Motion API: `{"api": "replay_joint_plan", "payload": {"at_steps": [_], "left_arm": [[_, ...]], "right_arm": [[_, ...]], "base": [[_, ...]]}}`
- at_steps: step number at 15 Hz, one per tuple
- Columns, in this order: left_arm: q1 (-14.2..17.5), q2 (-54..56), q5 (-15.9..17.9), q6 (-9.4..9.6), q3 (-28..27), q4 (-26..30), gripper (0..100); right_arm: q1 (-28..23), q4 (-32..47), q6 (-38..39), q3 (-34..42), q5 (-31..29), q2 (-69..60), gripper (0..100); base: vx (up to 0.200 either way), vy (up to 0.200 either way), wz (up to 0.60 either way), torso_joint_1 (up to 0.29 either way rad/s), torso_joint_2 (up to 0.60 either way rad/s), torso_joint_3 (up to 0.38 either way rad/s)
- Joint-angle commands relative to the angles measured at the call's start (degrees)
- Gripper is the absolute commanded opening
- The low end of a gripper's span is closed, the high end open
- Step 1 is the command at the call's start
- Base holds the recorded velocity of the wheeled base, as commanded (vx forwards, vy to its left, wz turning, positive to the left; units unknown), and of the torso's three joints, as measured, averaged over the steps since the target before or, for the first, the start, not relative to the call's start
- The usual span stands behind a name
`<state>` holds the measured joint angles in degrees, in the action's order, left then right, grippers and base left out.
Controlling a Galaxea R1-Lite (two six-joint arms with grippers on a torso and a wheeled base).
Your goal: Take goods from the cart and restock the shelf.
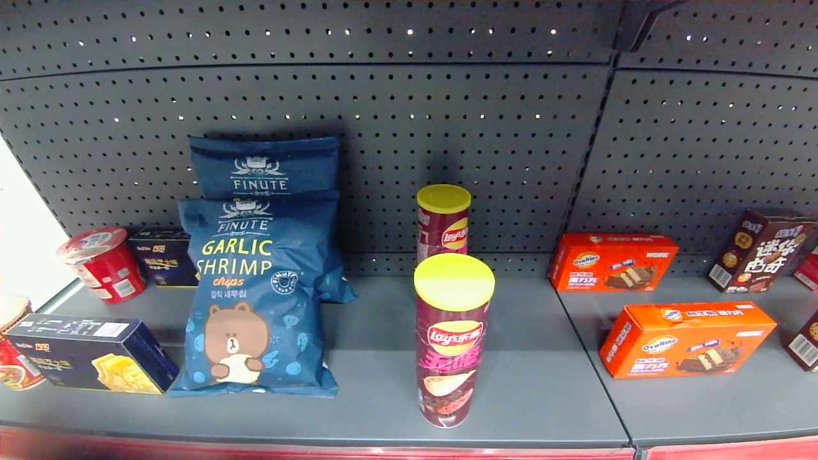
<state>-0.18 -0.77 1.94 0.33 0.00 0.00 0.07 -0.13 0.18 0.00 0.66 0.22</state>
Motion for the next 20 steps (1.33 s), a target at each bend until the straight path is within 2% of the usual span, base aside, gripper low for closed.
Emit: {"api": "replay_joint_plan", "payload": {"at_steps": [1, 20], "left_arm": [[0.0, -0.1, 0.0, -0.07, 0.0, 0.0, 100], [0.1, 0.0, -0.1, 0.02, 0.0, 0.0, 100]], "right_arm": [[0.0, 0.0, 0.0, 0.0, 0.0, 0.0, 100], [-0.1, 0.1, 0.0, 0.0, 0.0, 0.1, 100]], "base": [[0.0, 0.0, 0.0, 0.0, 0.0, 0.0], [0.0, 0.0, 0.0, 0.0, 0.0, 0.0]]}}
